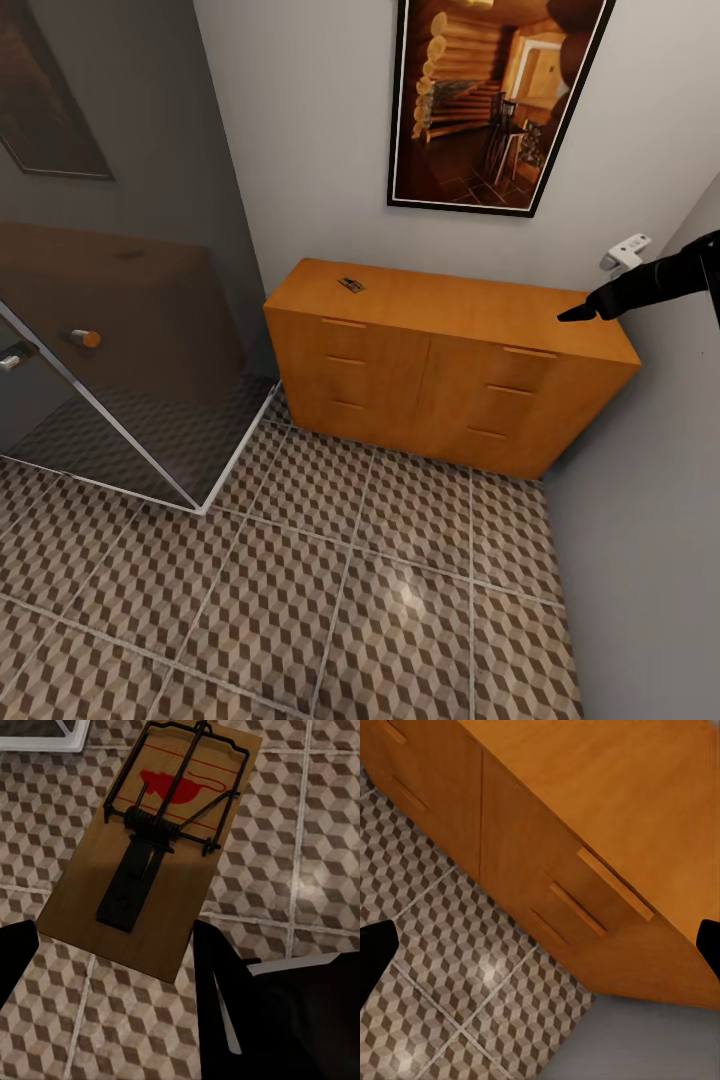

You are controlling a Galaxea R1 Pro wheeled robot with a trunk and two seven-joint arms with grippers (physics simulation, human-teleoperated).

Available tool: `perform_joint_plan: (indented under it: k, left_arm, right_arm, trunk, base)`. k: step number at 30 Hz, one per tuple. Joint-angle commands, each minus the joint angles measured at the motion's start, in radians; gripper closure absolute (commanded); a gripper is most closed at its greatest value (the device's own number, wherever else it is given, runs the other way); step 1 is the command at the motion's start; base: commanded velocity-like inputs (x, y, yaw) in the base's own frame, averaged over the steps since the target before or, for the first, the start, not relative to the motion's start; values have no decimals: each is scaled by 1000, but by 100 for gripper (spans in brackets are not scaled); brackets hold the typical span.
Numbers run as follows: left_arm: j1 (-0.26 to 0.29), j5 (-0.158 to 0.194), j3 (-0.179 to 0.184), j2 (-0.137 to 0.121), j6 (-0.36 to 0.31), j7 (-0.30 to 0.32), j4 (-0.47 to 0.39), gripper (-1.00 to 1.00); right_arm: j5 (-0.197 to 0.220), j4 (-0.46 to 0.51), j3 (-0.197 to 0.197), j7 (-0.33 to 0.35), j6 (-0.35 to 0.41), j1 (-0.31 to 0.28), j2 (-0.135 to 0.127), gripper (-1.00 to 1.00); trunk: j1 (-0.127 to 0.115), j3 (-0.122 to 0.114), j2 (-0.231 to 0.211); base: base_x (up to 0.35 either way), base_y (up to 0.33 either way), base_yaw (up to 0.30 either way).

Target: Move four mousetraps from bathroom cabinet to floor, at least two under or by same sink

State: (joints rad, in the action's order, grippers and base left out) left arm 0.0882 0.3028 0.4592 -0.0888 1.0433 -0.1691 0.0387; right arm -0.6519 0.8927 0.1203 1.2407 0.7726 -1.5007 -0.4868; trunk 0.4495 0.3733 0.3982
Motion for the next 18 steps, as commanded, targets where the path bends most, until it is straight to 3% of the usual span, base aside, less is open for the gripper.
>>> perform_joint_plan:
  k: [1,18]
  left_arm:
    - [1,-2,9,0,4,-12,3,100]
    - [1,-1,7,0,4,-12,3,100]
  right_arm:
    - [-6,2,2,7,7,-1,-1,-100]
    - [-7,1,5,3,9,-1,0,-100]
  trunk:
    - [1,2,2]
    - [1,2,2]
  base:
    - [0,0,0]
    - [17,0,0]
